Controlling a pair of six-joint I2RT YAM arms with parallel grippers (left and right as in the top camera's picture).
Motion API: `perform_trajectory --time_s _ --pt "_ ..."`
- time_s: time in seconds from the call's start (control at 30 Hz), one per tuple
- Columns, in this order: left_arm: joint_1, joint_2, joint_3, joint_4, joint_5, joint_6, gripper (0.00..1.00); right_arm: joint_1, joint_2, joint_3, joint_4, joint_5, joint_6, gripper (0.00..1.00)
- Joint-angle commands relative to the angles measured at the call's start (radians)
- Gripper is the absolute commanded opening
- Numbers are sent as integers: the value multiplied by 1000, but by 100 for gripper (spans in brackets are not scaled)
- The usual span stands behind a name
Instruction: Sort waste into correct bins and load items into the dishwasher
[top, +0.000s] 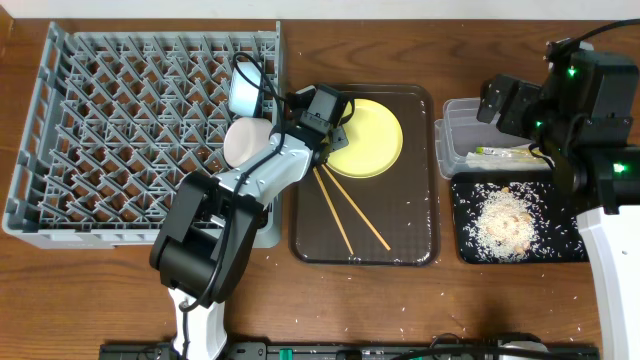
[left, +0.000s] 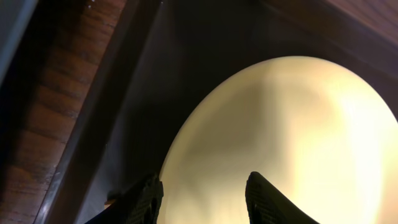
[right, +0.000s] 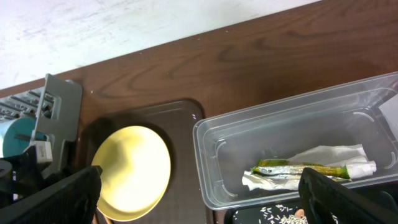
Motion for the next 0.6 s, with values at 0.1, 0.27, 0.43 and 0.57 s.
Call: perform_trajectory --time_s 0.1,0.27,0.43,0.57 --pt "-5 37 11 -8 -28 -40 45 -5 6 6 2 14 6 99" --pt "-14 38 11 -23 -32 -63 45 -5 6 6 2 14 6 99" --pt "-38 39 11 -30 -26 -74 45 -5 6 6 2 14 6 99" --pt "-60 52 11 -24 -26 -96 44 -5 6 6 2 14 6 99"
